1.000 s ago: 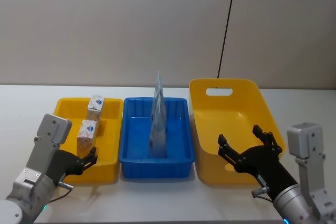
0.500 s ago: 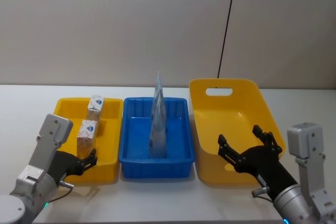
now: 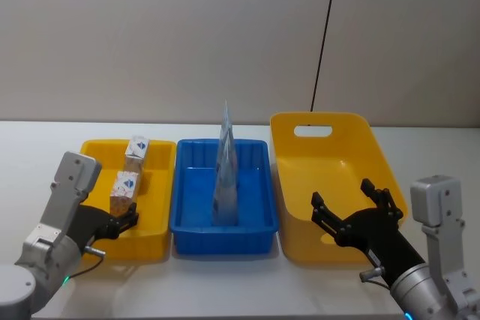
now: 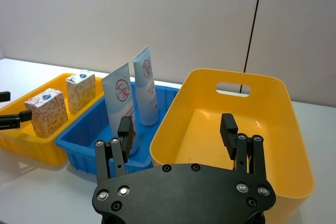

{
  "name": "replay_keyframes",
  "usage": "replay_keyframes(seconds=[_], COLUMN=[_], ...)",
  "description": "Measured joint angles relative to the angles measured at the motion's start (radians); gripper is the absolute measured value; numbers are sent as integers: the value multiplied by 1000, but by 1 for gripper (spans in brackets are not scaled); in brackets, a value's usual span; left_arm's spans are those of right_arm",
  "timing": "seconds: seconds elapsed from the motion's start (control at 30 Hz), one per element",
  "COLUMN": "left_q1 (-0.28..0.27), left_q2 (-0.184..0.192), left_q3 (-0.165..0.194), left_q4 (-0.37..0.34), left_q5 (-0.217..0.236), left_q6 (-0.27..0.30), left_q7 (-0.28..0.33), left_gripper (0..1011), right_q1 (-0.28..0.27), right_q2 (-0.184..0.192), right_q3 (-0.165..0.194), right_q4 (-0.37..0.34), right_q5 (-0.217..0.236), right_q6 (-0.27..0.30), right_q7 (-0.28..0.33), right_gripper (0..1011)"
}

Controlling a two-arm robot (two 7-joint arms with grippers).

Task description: Bimanual collaborative sorting of washing and personal care products

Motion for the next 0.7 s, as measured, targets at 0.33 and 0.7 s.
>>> replay_keyframes(seconds=[0.33, 0.7], left_q1=[-32, -92], left_q2=[-22, -52], left_q3=[-2, 4], left_q4=[51, 142], left_q5=[-2, 1], left_q6=[14, 10], left_q7=[-21, -48], left_gripper=[1001, 1001], right_q1=[0, 0], right_q2=[0, 0], right_q3=[0, 0], right_q4=[0, 0], right_q5=[0, 0], right_q6=[0, 0], right_q7=[0, 0], right_gripper=[1000, 1000])
